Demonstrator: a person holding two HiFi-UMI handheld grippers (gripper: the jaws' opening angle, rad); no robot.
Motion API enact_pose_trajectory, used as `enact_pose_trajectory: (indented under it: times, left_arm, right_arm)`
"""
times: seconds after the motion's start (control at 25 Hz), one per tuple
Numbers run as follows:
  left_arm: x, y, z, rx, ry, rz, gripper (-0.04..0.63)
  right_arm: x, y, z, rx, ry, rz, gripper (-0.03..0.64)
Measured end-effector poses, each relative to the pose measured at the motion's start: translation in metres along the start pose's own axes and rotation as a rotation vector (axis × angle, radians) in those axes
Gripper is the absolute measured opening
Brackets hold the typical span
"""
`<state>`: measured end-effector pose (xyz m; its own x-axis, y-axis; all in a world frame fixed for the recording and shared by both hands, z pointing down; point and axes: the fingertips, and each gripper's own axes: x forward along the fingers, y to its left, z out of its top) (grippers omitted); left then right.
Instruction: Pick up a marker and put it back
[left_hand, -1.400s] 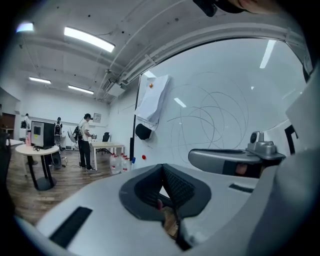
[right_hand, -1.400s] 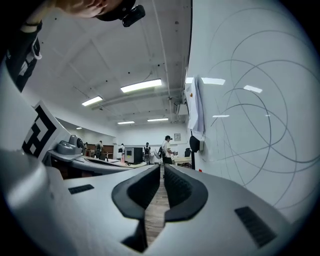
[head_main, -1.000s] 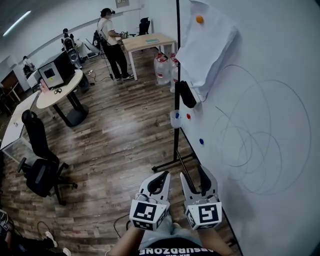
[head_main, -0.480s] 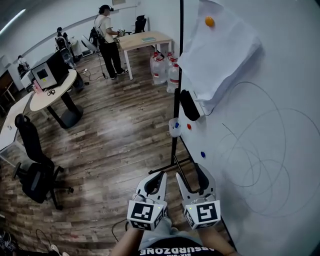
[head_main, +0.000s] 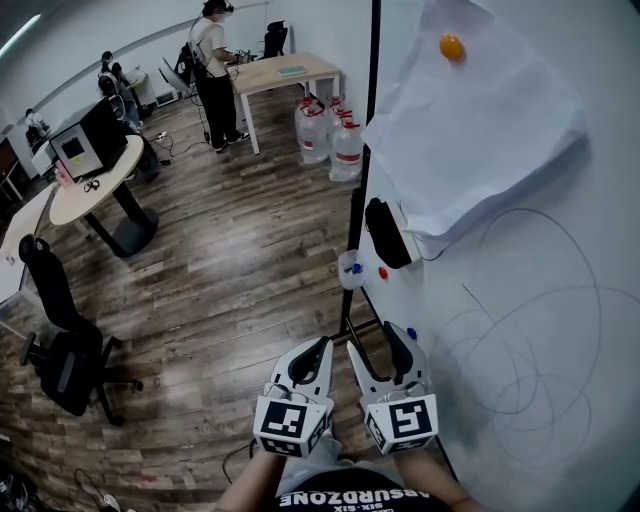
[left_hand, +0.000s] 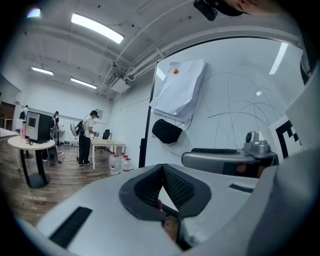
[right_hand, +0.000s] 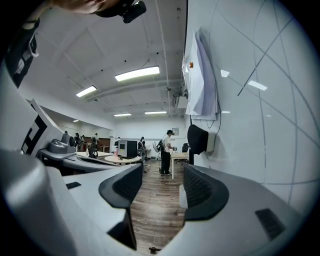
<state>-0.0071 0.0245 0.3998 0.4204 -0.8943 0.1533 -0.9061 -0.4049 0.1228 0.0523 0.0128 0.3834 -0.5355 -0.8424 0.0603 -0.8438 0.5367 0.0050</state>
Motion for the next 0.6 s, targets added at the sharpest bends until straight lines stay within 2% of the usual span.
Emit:
enact_pose_trajectory:
  times: [0.32,0.6]
  left_arm:
    - [0.031,0.032,0.011,0.017,0.013,-0.015,0.008]
    - [0.067,0.051,0.015,0.036,0.018,-0.08,0.008]
  right_arm:
    - [0.047,-0.014,-0.003,0.024,0.019,-0.013,0.233]
    - [0.091,-0.026,-0.015,0.024,0.052,-0.047,0.232]
